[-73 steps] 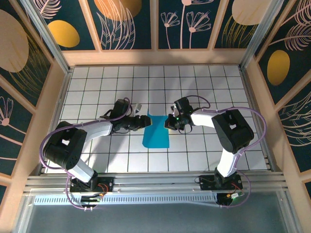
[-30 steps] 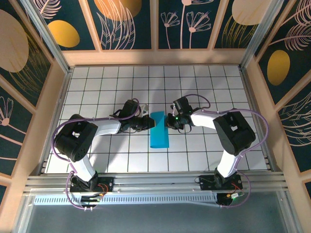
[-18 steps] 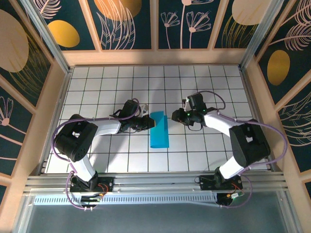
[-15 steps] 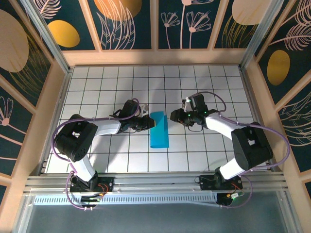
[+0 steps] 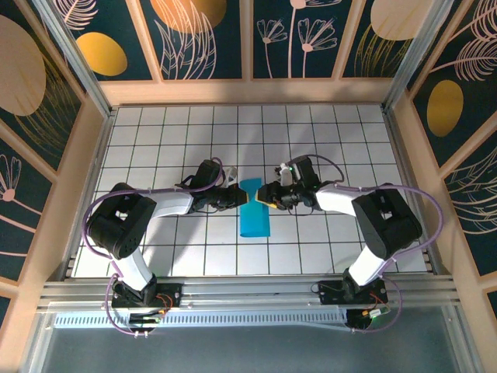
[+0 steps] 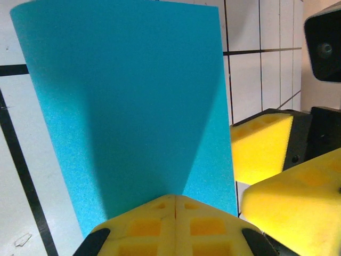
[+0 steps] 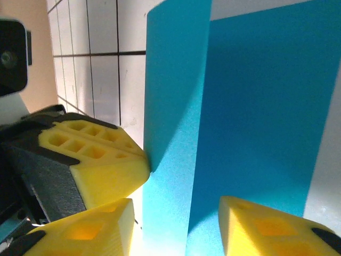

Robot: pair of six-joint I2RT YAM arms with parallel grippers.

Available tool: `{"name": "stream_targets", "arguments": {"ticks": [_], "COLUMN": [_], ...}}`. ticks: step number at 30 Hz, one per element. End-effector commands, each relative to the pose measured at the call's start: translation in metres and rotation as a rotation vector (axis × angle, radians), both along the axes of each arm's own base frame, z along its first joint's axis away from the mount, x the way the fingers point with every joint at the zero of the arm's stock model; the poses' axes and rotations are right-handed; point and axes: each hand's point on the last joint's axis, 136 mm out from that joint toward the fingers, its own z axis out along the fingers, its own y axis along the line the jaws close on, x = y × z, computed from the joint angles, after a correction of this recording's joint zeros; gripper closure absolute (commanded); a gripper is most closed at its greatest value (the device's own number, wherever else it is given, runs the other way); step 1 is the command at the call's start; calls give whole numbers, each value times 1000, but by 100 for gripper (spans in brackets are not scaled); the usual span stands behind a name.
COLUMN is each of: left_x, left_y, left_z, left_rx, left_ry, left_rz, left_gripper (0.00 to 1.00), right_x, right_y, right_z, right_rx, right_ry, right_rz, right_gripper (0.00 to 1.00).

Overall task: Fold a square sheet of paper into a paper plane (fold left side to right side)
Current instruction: First fold in half a square sheet of paper at the center of the table.

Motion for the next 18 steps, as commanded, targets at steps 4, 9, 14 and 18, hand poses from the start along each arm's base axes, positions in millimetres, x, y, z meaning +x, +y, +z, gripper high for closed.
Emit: {"name": "stream_targets", "arguments": {"ticks": [4,9,14,18], "left_x": [-4,-2,7,9], "left_y": [-1,-1,9,22], "left_z": [-5,0,19,26], "left_rx": [11,2,36,96], "left_ry": [6,-1,-60,-81], "left_rz": [-17,-1,65,104], "left_gripper": [96,89,64,54], "right_x": [1,0,2,5], "right_y": [15,11,2,-5], "right_z": [9,-1,-13,-19], "right_rx": [61,22,-64,-119], "right_ry": [-9,15,34,34], "right_rz": [31,16,-15,-33], "right_gripper": [69,91,100,100]}}
